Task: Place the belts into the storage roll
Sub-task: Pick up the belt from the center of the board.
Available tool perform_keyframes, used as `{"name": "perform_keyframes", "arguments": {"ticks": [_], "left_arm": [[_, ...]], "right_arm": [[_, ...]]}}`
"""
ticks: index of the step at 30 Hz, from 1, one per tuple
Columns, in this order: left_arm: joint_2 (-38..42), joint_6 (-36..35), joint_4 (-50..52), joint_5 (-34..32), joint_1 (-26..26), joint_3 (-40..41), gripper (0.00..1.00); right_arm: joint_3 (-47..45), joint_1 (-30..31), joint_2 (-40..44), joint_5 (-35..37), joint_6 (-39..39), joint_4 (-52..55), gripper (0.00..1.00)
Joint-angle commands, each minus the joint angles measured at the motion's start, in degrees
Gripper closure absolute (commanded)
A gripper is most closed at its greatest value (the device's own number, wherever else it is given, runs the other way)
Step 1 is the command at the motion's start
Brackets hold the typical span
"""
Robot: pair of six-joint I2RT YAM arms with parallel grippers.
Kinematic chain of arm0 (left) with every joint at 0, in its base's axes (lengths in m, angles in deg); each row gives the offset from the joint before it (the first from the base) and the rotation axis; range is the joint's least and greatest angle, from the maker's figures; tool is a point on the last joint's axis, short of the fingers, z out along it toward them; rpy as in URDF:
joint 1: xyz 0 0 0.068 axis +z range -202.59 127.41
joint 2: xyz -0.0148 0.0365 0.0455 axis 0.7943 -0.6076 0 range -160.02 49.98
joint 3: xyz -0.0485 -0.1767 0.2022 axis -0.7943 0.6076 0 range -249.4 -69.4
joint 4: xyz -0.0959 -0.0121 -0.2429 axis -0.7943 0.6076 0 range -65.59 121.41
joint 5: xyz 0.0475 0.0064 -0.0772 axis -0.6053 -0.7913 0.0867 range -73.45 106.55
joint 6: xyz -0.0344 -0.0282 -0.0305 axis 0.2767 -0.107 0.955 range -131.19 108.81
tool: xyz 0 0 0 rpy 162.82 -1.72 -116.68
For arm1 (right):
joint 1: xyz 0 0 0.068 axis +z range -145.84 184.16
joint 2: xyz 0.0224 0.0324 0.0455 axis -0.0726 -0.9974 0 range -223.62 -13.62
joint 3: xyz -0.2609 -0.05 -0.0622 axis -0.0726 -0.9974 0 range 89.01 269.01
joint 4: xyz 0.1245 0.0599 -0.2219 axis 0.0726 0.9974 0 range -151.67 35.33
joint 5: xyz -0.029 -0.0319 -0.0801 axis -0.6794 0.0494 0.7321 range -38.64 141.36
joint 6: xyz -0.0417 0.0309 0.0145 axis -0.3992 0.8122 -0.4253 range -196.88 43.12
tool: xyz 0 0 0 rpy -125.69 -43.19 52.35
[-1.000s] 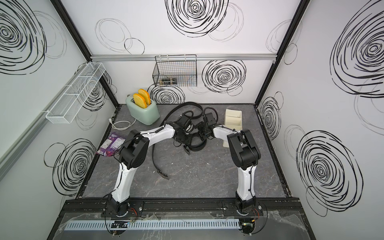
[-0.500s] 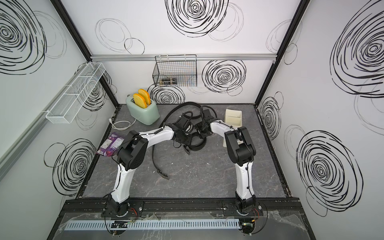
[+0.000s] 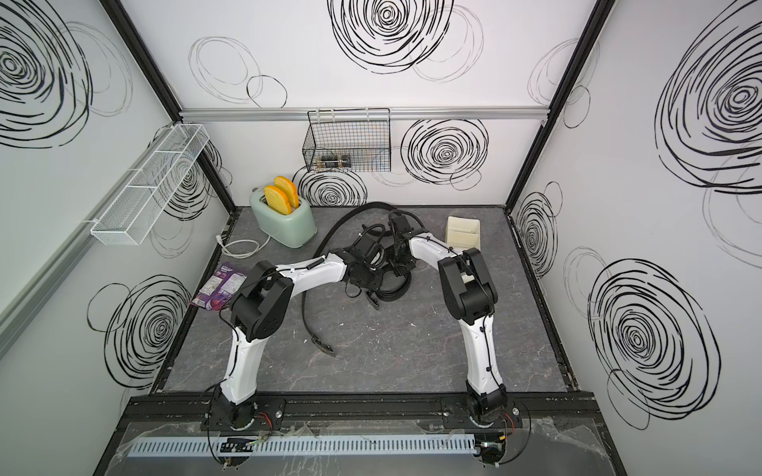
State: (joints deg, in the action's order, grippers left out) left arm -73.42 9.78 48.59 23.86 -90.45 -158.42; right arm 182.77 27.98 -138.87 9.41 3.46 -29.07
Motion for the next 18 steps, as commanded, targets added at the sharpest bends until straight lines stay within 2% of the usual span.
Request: {"name": "perform_keyframes", "arguments": {"ticks": [1, 6, 10, 15, 18], "left_arm": [[3.6, -0.7, 2.5, 1.4, -1.2, 1.4, 0.71], [4.2, -0.7, 2.0, 1.7, -1.2, 2.4, 0.71], [4.7, -0.8, 1.6, 1.9, -1.1, 3.4, 0.71], [5.5, -0.8, 1.7, 1.7, -0.6, 2.9, 0.68], [7.0, 0.1, 0.7, 2.7, 0.0, 3.2, 0.61]], "right_arm": [[-1.1, 0.2, -6.4, 7.9, -1.1, 8.4, 0.60], [-3.8, 1.0, -6.7, 7.7, -0.6, 7.1, 0.78], [-3.8, 1.4, -6.9, 7.6, -0.2, 6.5, 1.00], [-2.9, 1.1, -5.5, 8.2, 0.6, 5.0, 1.00], [-1.2, 1.1, -4.3, 7.5, 0.3, 1.2, 1.00]]}}
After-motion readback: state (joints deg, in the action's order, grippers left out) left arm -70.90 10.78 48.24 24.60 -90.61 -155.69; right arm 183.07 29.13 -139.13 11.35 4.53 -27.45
